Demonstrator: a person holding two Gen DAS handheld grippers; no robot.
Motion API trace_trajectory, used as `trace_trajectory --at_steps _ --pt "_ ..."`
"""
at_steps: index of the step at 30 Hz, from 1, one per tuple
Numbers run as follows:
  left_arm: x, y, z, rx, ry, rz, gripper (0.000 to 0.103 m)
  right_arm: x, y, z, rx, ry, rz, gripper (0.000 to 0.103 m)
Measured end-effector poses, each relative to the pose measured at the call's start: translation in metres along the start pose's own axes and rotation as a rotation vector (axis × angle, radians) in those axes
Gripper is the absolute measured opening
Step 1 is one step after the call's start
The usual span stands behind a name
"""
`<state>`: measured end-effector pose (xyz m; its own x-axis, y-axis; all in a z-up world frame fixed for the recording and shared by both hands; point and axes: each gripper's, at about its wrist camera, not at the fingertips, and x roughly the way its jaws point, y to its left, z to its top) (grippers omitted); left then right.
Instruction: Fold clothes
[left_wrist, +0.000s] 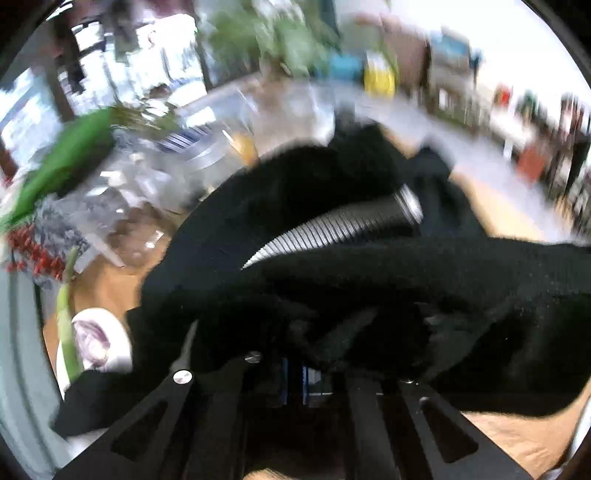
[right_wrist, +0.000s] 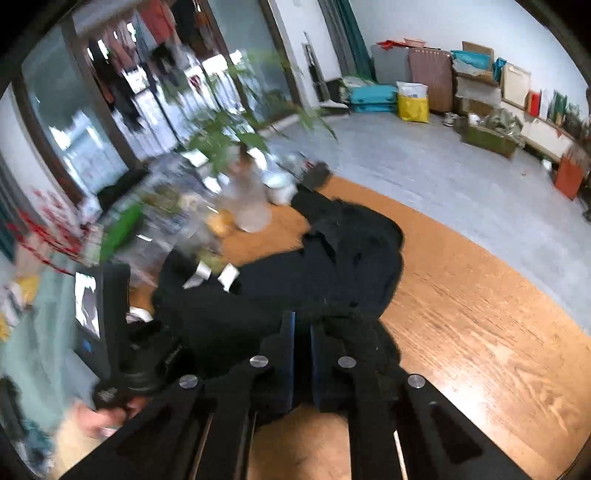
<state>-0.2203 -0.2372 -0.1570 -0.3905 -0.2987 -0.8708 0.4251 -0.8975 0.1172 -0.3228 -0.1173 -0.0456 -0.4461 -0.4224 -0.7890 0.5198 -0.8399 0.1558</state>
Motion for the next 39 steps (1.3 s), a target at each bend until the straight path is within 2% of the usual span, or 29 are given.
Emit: trace_trajectory --at_steps 1,3,6,9,11,12,13,14,15,16,17,19,21,23,25,28,31,33,36,39 --pt "0.010 -0.006 0.000 0.007 -0.001 0.034 0.005 0.019 0.003 -0.002 -0.033 0.008 -0.077 0.013" --pt "0.021 -0.013 0.000 0.004 -0.015 0.076 0.005 0.061 0.009 -0.011 -0.081 0.043 -0.172 0.016" --pt "0.021 -0.016 0.002 0.000 -0.009 0.093 0.005 0.121 0.016 -0.028 -0.115 0.124 -0.283 0.022" --pt "0.017 -0.007 0.004 -0.040 0.011 0.048 0.005 0.119 0.022 -0.028 -0.149 0.070 -0.328 0.025" --pt "0.001 0.006 -0.006 -0.111 0.015 -0.042 0.005 0.073 0.006 -0.047 -0.096 0.023 -0.298 0.036" --pt "-0.009 0.013 -0.012 -0.150 0.016 -0.091 0.006 0.051 -0.002 -0.056 -0.070 0.000 -0.284 0.053" --pt "-0.021 0.017 -0.016 -0.174 0.013 -0.135 0.009 0.028 -0.010 -0.065 -0.044 -0.023 -0.269 0.075" --pt "-0.035 0.020 -0.020 -0.191 0.009 -0.175 0.012 0.005 -0.018 -0.075 -0.018 -0.046 -0.254 0.083" --pt "-0.049 0.022 -0.023 -0.209 0.004 -0.216 0.020 -0.018 -0.026 -0.084 0.008 -0.069 -0.239 0.086" --pt "-0.063 0.022 -0.026 -0.210 -0.009 -0.231 0.032 -0.041 -0.034 -0.093 0.035 -0.092 -0.224 0.087" --pt "-0.078 0.021 -0.027 -0.203 -0.025 -0.235 0.038 -0.064 -0.041 -0.103 0.061 -0.116 -0.209 0.088" --pt "-0.110 0.019 -0.035 -0.207 -0.065 -0.240 0.063 -0.109 -0.057 -0.121 0.113 -0.162 -0.179 0.088" --pt "-0.144 0.018 -0.047 -0.217 -0.098 -0.246 0.070 -0.155 -0.073 -0.140 0.165 -0.208 -0.148 0.088" --pt "-0.172 0.014 -0.064 -0.216 -0.101 -0.300 0.070 -0.200 -0.089 -0.159 0.217 -0.253 -0.118 0.089" --pt "-0.191 0.000 -0.084 -0.175 -0.091 -0.389 0.070 -0.222 -0.094 -0.198 0.234 -0.234 -0.197 0.090" --pt "-0.212 -0.052 -0.126 -0.014 -0.045 -0.554 0.070 -0.254 -0.103 -0.257 0.260 -0.205 -0.314 0.090" --pt "-0.218 -0.134 -0.174 0.194 0.035 -0.671 0.070 -0.286 -0.111 -0.315 0.284 -0.175 -0.432 0.090" --pt "-0.216 -0.197 -0.209 0.340 0.087 -0.697 0.070 -0.307 -0.117 -0.355 0.300 -0.155 -0.510 0.090" --pt "-0.207 -0.280 -0.256 0.494 0.181 -0.688 0.070 -0.339 -0.125 -0.413 0.324 -0.124 -0.628 0.085" --pt "-0.208 -0.336 -0.287 0.589 0.196 -0.681 0.070 -0.371 -0.134 -0.472 0.348 -0.092 -0.745 0.092"
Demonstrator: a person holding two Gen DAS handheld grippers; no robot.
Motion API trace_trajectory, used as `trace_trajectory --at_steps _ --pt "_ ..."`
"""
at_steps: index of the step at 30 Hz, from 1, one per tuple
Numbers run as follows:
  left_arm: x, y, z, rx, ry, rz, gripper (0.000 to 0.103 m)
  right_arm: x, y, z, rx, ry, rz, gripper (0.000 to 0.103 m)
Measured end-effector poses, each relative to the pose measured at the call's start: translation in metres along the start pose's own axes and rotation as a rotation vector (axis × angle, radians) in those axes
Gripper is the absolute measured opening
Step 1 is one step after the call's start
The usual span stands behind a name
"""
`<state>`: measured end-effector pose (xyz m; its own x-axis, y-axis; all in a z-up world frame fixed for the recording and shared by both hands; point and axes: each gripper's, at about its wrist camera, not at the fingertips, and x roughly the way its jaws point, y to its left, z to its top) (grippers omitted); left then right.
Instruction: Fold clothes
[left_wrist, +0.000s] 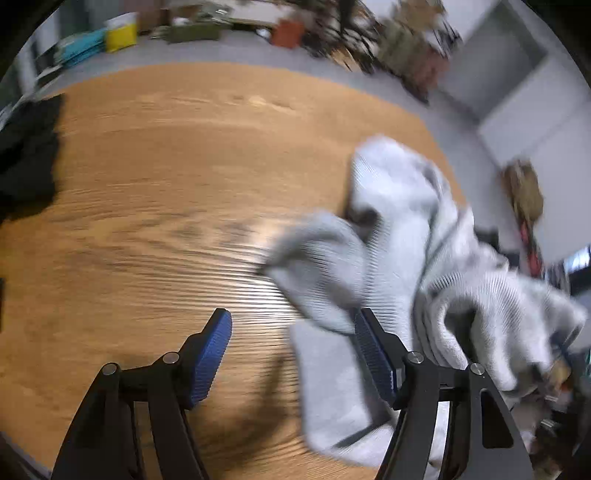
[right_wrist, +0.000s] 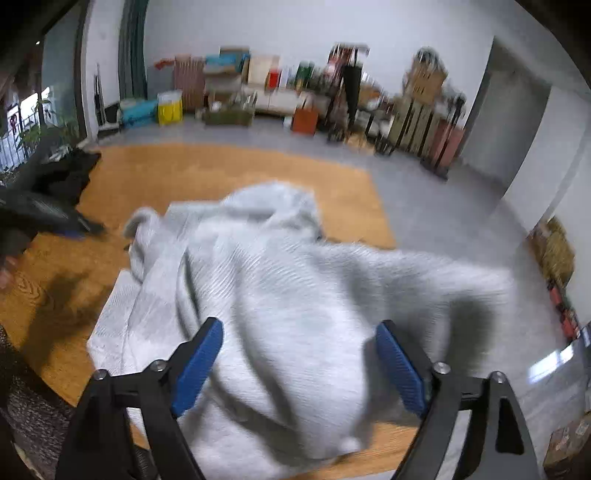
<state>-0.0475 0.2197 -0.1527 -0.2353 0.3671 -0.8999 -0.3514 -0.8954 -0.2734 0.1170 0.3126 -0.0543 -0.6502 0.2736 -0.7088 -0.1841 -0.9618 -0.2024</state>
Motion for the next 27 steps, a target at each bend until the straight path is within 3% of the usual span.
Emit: trace_trajectory --at_steps 1,3,6,7,8,9,10,12,15,27 --pt "0.011 -0.014 0.003 0.021 0.006 0.000 0.070 -0.005 -0.015 -0.015 0.003 0.005 -0.040 0.093" --pt "0.035 -0.036 0.012 0.045 0.037 0.014 0.070 0.006 -0.014 -0.009 0.033 0.014 0.001 0.093" --pt "0.068 -0.042 0.021 -0.023 0.082 0.047 0.070 0.022 -0.012 0.001 0.077 0.028 0.061 0.091" --pt "0.073 -0.042 0.022 -0.051 0.076 0.038 0.063 0.027 -0.012 0.005 0.091 0.033 0.081 0.066" --pt "0.074 -0.040 0.023 -0.073 0.056 0.024 0.045 0.032 -0.011 0.008 0.106 0.037 0.101 0.043" --pt "0.071 -0.033 0.023 -0.118 0.039 -0.007 0.017 0.038 -0.010 0.011 0.121 0.042 0.121 0.026" --pt "0.068 -0.024 0.023 -0.173 0.026 -0.046 0.015 0.043 -0.010 0.015 0.136 0.046 0.142 0.020" --pt "0.053 -0.005 0.026 -0.256 0.008 -0.114 0.013 0.053 -0.009 0.021 0.165 0.055 0.182 0.018" --pt "0.007 0.019 0.036 -0.252 -0.088 -0.155 0.012 0.066 -0.003 0.028 0.187 0.071 0.225 0.017" --pt "-0.140 0.229 -0.028 -0.520 -0.243 0.172 0.012 0.087 0.052 0.028 0.099 0.153 0.254 0.013"
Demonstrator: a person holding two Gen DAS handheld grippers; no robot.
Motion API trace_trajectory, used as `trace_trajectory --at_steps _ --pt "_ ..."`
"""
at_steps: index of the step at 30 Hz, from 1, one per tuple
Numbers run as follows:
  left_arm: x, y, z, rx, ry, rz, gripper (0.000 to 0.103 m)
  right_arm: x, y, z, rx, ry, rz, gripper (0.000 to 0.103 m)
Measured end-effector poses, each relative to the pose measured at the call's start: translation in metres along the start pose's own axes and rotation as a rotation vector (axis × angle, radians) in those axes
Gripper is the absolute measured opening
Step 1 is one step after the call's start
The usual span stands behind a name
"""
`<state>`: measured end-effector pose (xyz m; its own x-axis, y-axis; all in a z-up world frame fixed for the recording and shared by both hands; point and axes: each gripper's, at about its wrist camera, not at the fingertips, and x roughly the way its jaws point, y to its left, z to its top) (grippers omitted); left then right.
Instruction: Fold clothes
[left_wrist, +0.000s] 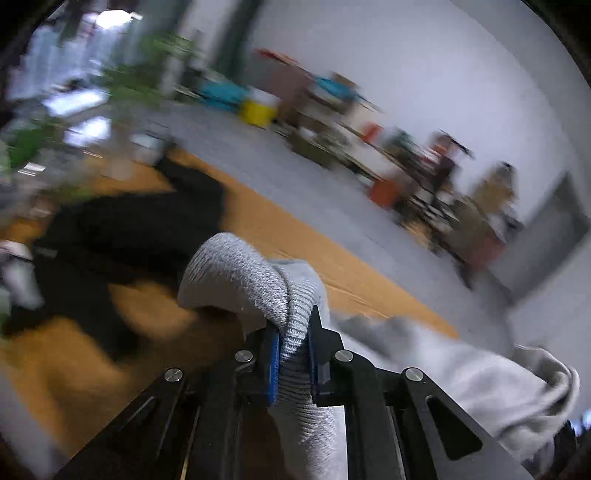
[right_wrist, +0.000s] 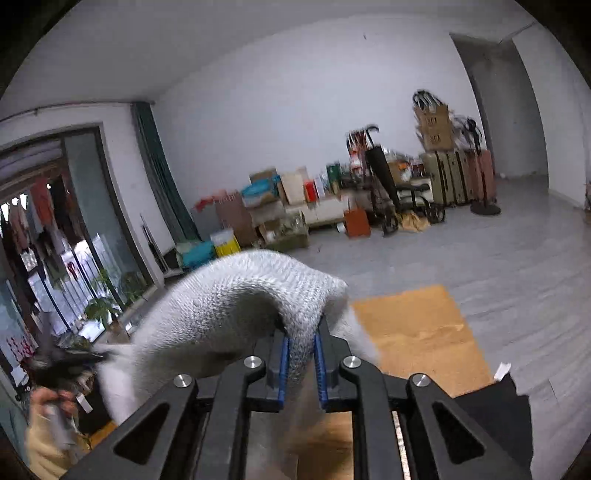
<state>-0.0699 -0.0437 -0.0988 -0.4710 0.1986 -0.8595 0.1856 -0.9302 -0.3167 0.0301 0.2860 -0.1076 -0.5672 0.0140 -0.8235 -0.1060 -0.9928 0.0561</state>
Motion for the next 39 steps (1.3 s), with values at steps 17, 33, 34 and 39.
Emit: trace_trajectory --at_steps 17,33,34,39 --pt "-0.022 0.115 0.010 -0.001 0.131 0.073 0.062 0.072 0.104 0.016 -0.113 0.116 0.114 0.065" --pt "0.113 0.070 0.075 0.090 0.035 0.287 0.004 0.127 0.191 0.122 -0.215 0.017 0.141 0.015" --pt "0.111 0.071 0.078 0.088 0.039 0.256 0.004 0.118 0.179 0.138 -0.220 -0.021 0.091 0.014" --pt "0.046 0.073 0.130 0.059 -0.103 0.124 0.004 0.075 0.119 0.220 -0.238 -0.212 -0.163 0.013"
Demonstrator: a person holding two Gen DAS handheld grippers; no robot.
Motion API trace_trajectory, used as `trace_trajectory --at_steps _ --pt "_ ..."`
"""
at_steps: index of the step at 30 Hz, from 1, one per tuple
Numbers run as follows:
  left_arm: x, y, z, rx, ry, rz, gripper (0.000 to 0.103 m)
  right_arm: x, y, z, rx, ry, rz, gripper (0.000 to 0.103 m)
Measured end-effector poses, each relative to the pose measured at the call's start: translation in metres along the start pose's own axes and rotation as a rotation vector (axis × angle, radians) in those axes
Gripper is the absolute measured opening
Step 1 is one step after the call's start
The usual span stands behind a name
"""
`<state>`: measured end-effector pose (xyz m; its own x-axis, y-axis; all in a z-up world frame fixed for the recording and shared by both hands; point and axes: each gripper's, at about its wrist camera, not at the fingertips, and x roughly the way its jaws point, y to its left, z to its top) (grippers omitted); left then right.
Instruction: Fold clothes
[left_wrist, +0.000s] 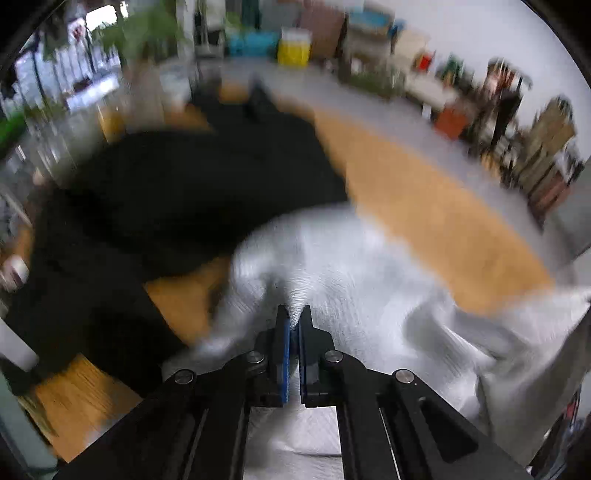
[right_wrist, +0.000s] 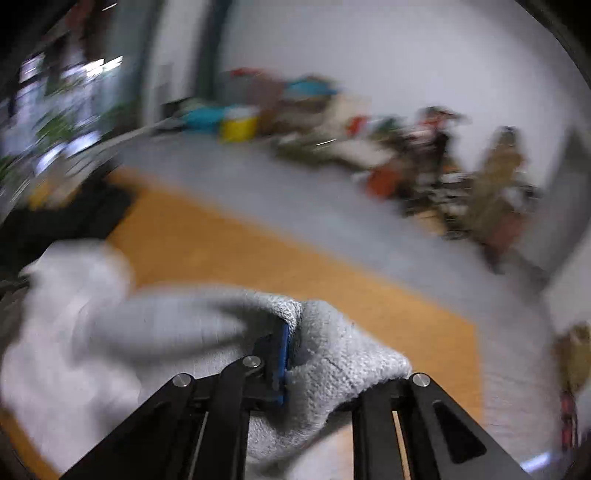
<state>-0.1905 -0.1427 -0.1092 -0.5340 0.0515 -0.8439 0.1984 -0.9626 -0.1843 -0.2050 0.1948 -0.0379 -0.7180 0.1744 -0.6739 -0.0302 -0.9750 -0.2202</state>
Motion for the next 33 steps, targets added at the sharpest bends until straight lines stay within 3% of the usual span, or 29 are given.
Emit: trace_trajectory --at_steps 1,5,6,7,8,9,10,12,13,14,15,17,18,21,23,27,30,32,33 --pt "-0.012 0.000 0.014 -0.012 -0.032 -0.024 0.004 -0.003 -0.017 0.014 -0.006 -0.032 -0.054 0.013" --pt "-0.038 -0.016 0.055 -0.057 -0.183 -0.163 0.004 0.005 -0.062 0.051 0.177 -0.167 -0.139 0.018" --pt "-0.038 -0.019 0.060 -0.096 -0.240 -0.200 0.008 0.007 -0.074 0.060 0.223 -0.201 -0.161 0.042" --pt "-0.031 -0.021 0.062 -0.125 -0.248 -0.206 0.010 0.009 -0.085 0.069 0.268 -0.235 -0.182 0.073" --pt "-0.021 -0.024 0.064 -0.146 -0.233 -0.200 0.014 0.011 -0.096 0.078 0.314 -0.267 -0.203 0.084" --pt "-0.010 -0.026 0.066 -0.163 -0.179 -0.184 0.028 0.027 -0.095 0.077 0.347 -0.174 -0.179 0.090" --pt "-0.002 -0.024 0.063 -0.178 -0.112 -0.201 0.043 0.041 -0.095 0.069 0.369 -0.083 -0.117 0.089" --pt "0.010 -0.016 0.049 -0.204 0.000 -0.289 0.051 0.063 -0.092 0.034 0.356 0.065 0.092 0.086" --pt "0.009 -0.008 0.039 -0.202 0.033 -0.317 0.056 0.060 -0.089 0.014 0.320 0.086 0.089 0.086" --pt "0.006 -0.001 0.025 -0.186 0.058 -0.286 0.059 0.056 -0.086 -0.007 0.284 0.108 0.086 0.086" --pt "0.005 0.004 0.013 -0.157 0.083 -0.215 0.067 0.053 -0.083 -0.027 0.247 0.129 0.083 0.086" --pt "0.009 0.009 -0.015 -0.054 0.161 -0.050 0.069 0.046 -0.077 -0.067 0.174 0.171 0.076 0.086" --pt "0.015 0.010 -0.031 -0.033 0.215 -0.031 0.069 0.042 -0.074 -0.087 0.138 0.192 0.073 0.086" --pt "0.035 0.012 -0.077 -0.036 0.370 -0.084 0.069 0.032 -0.065 -0.147 0.028 0.254 0.063 0.087" --pt "0.044 0.004 -0.097 -0.027 0.409 -0.107 0.069 0.025 -0.060 -0.187 -0.045 0.295 0.057 0.087" --pt "0.059 -0.020 -0.129 0.008 0.442 -0.056 0.069 0.040 -0.078 -0.188 0.067 0.351 0.087 0.088" --pt "0.056 -0.040 -0.138 0.039 0.420 -0.069 0.069 0.054 -0.077 -0.182 0.119 0.370 0.105 0.087" --pt "0.057 -0.050 -0.142 0.032 0.436 -0.132 0.052 0.061 -0.070 -0.181 0.126 0.367 0.141 0.069" --pt "0.054 -0.054 -0.143 0.034 0.423 -0.138 0.022 0.062 -0.062 -0.182 0.130 0.368 0.181 0.035"
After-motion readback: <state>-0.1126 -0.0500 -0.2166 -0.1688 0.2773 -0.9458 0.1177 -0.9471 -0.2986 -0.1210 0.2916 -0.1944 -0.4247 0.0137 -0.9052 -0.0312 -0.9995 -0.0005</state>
